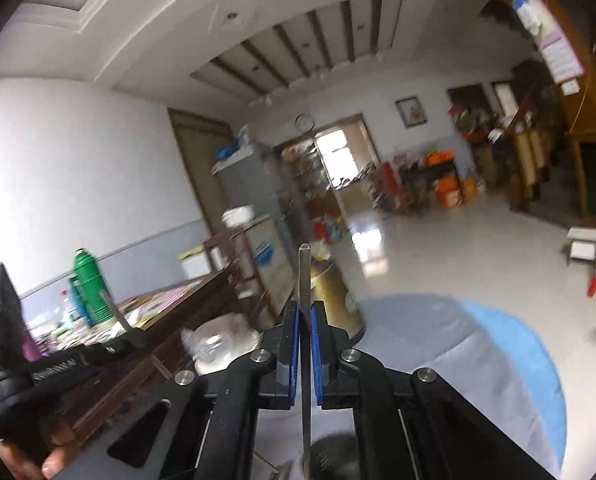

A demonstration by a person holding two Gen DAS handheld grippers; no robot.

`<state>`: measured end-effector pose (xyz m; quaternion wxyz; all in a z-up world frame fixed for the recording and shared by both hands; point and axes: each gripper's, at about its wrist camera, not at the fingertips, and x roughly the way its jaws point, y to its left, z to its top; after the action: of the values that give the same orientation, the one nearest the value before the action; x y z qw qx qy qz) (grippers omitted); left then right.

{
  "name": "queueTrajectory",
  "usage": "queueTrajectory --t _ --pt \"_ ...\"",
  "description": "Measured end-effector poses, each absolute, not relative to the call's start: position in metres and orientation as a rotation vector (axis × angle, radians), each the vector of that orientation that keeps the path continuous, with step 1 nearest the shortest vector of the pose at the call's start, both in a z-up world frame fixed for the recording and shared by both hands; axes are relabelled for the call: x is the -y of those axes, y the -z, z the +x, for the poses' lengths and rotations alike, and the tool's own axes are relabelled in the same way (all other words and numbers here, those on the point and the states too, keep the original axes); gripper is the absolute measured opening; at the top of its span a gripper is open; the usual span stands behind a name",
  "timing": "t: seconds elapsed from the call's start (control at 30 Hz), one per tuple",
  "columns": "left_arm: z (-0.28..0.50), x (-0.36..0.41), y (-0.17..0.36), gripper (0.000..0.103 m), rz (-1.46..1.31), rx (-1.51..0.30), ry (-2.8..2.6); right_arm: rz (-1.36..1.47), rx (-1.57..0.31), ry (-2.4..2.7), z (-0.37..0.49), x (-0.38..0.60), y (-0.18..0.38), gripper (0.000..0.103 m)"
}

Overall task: Organize utensils
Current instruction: 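Lift the chopsticks and lower them into the grey holder cup with both grippers, then open both grippers and move them back to the chopstick pile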

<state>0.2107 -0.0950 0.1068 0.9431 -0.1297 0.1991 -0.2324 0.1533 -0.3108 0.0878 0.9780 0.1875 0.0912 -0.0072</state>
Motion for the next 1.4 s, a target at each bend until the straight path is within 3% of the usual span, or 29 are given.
queueTrajectory --t 0.13,0.53,0.57,0.6,0.67,0.7,0.77,1.13,1.4 --pt "0.225 0.115 -0.085 0.006 -0.259 -0.423 0.481 0.33 -0.184 0.072 0.169 0.313 -0.076 0.006" --pt "0.238 0.139 -0.007 0.008 -0.129 -0.737 0.41 0.402 -0.446 0.005 0.198 0.335 -0.019 0.01" --pt "0.235 0.14 -0.009 0.018 -0.113 -0.742 0.403 0.427 -0.467 -0.005 0.196 0.339 -0.015 0.01" --pt "0.232 0.139 -0.008 0.038 -0.087 -0.751 0.39 0.455 -0.491 -0.01 0.194 0.344 -0.01 0.01" --pt "0.22 0.134 -0.008 0.054 -0.056 -0.737 0.363 0.491 -0.509 -0.032 0.19 0.349 -0.006 0.028" --pt "0.214 0.13 -0.007 0.055 -0.031 -0.724 0.338 0.516 -0.507 -0.054 0.184 0.351 -0.005 0.034" --pt "0.205 0.123 -0.005 0.056 0.034 -0.721 0.289 0.536 -0.486 -0.062 0.17 0.355 -0.002 0.057" --pt "0.184 0.084 0.012 0.058 0.127 -0.733 0.14 0.516 -0.456 -0.134 0.121 0.321 -0.005 0.055" --pt "0.174 0.061 0.021 0.058 0.126 -0.746 0.101 0.46 -0.518 -0.21 0.115 0.282 -0.002 0.046"
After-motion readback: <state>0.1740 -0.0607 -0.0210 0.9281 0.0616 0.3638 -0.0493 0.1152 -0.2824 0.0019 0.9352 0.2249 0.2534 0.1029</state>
